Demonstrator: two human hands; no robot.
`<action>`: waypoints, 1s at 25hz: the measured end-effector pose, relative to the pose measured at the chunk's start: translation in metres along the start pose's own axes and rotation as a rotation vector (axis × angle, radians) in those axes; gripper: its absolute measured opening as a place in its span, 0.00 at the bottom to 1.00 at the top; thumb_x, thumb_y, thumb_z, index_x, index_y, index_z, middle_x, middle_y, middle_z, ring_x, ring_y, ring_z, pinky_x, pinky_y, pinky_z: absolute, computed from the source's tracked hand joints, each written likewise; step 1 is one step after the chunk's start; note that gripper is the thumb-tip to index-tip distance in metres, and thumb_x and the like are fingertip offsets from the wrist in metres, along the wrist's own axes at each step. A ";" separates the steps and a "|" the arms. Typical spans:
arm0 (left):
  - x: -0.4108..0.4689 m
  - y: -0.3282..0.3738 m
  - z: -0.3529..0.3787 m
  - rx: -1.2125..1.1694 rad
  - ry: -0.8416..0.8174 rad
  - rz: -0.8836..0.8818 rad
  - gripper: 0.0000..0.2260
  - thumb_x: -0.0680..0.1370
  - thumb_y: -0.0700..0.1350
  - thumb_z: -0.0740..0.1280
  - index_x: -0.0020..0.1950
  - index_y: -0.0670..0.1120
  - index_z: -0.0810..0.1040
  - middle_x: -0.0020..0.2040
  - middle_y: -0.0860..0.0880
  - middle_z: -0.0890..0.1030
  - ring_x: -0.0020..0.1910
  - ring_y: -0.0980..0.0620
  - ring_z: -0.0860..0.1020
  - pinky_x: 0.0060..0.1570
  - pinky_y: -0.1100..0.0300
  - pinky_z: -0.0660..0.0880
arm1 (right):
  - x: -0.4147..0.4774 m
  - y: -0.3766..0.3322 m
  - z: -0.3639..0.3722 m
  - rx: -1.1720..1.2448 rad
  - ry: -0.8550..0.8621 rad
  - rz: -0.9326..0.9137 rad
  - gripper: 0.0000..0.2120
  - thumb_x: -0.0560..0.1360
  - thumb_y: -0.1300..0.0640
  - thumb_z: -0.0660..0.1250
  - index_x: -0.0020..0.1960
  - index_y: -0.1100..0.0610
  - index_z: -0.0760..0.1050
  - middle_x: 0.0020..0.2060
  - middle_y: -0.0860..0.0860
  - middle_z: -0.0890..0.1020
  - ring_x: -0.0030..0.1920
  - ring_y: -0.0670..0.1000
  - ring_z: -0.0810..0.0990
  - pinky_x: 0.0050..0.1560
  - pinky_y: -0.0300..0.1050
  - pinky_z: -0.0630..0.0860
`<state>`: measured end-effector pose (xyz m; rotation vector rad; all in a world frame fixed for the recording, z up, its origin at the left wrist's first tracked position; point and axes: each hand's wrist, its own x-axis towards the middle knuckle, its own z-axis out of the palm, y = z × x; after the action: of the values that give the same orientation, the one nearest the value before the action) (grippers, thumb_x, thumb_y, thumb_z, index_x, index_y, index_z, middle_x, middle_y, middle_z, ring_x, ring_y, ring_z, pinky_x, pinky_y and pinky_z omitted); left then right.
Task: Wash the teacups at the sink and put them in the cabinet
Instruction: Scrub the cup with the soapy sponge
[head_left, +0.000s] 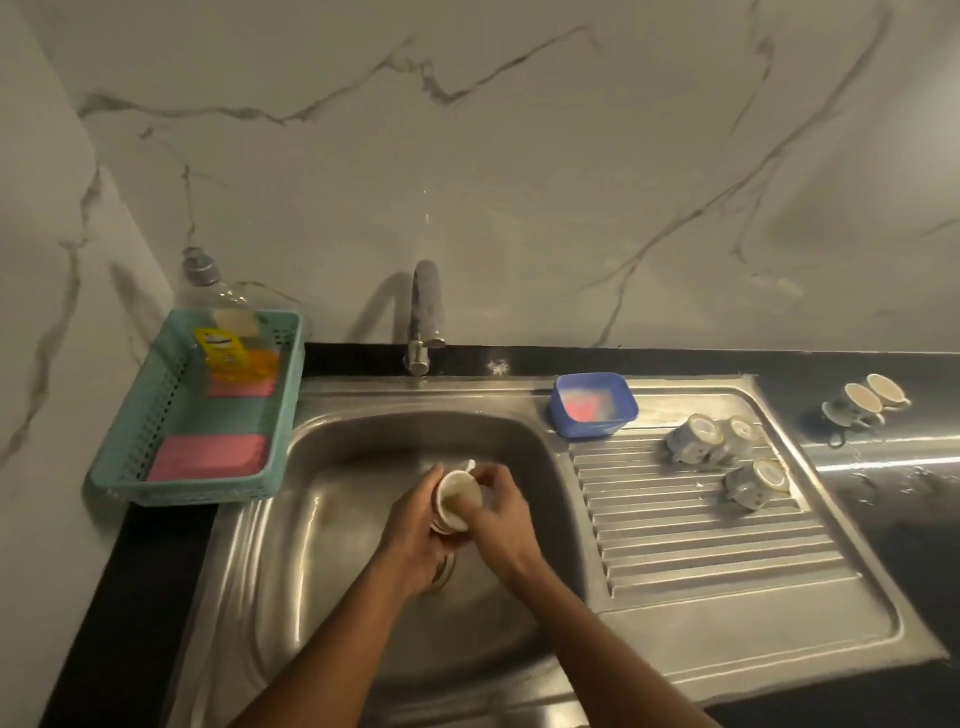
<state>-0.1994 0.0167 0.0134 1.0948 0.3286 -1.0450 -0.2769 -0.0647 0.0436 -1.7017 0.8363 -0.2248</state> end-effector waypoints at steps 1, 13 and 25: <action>0.005 0.001 0.007 -0.044 0.022 0.024 0.20 0.82 0.54 0.64 0.64 0.40 0.80 0.52 0.40 0.85 0.47 0.46 0.83 0.42 0.51 0.82 | 0.013 -0.001 -0.021 -0.050 -0.012 -0.040 0.13 0.71 0.51 0.72 0.54 0.51 0.79 0.48 0.47 0.84 0.50 0.48 0.83 0.46 0.35 0.78; 0.034 -0.027 0.049 -0.122 0.295 0.192 0.11 0.80 0.51 0.68 0.53 0.43 0.81 0.47 0.41 0.83 0.42 0.45 0.82 0.39 0.48 0.83 | 0.221 0.000 -0.165 -1.271 -0.316 0.006 0.17 0.78 0.48 0.63 0.62 0.56 0.79 0.52 0.51 0.82 0.51 0.55 0.81 0.58 0.45 0.75; 0.061 -0.021 0.023 -0.071 0.330 0.143 0.15 0.79 0.51 0.69 0.56 0.40 0.82 0.47 0.39 0.83 0.43 0.43 0.82 0.37 0.48 0.83 | 0.234 -0.009 -0.185 -1.126 -0.246 -0.081 0.09 0.78 0.55 0.70 0.54 0.58 0.85 0.49 0.53 0.85 0.48 0.52 0.81 0.50 0.41 0.74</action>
<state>-0.1916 -0.0362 -0.0291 1.2090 0.5389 -0.7196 -0.2056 -0.3548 0.0457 -2.7291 0.7397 0.4992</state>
